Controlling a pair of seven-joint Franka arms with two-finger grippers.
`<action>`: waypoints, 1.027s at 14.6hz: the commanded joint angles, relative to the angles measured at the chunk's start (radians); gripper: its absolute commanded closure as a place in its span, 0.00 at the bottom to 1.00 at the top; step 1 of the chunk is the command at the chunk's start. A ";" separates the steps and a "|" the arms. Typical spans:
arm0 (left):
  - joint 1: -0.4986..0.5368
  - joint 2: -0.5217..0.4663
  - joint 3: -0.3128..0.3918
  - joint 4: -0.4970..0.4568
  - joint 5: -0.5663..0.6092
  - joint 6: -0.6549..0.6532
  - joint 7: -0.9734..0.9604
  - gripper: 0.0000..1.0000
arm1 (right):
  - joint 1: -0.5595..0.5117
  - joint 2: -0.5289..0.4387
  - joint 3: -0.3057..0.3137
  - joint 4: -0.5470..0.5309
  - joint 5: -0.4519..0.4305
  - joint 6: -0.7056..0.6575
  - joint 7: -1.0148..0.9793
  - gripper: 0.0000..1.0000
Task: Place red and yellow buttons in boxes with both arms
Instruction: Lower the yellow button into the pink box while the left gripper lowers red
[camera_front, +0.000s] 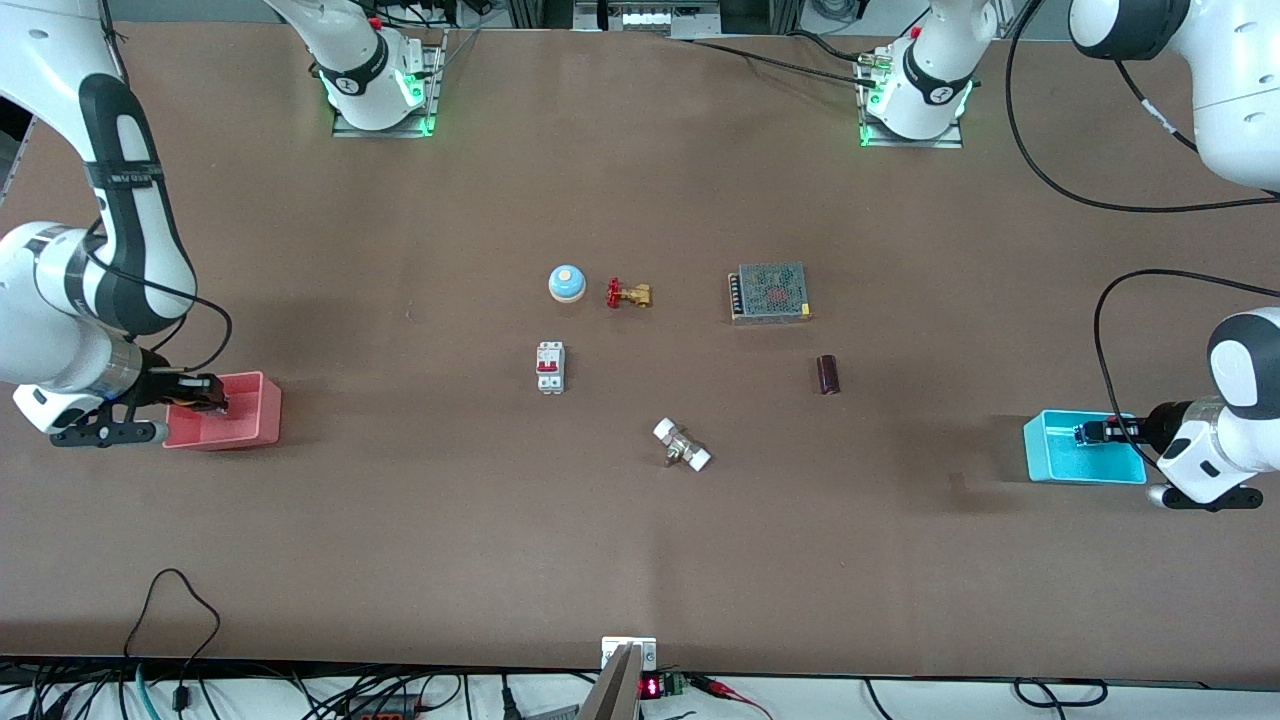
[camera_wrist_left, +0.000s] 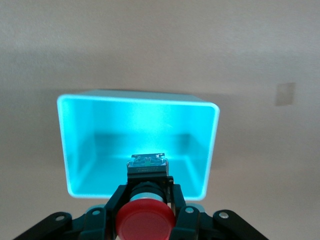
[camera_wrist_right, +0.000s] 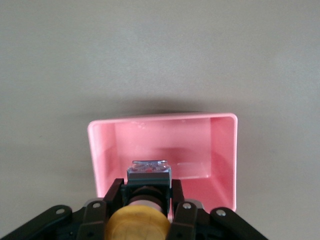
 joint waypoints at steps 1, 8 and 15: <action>0.013 0.036 -0.006 0.049 0.013 0.024 0.043 0.85 | -0.005 0.024 -0.003 0.015 0.021 0.031 -0.024 0.79; 0.005 0.100 -0.006 0.068 0.013 0.033 0.071 0.86 | -0.024 0.079 0.000 0.003 0.027 0.071 -0.035 0.78; 0.002 0.111 -0.006 0.056 0.016 0.069 0.083 0.32 | -0.024 0.101 0.004 0.002 0.027 0.081 -0.035 0.69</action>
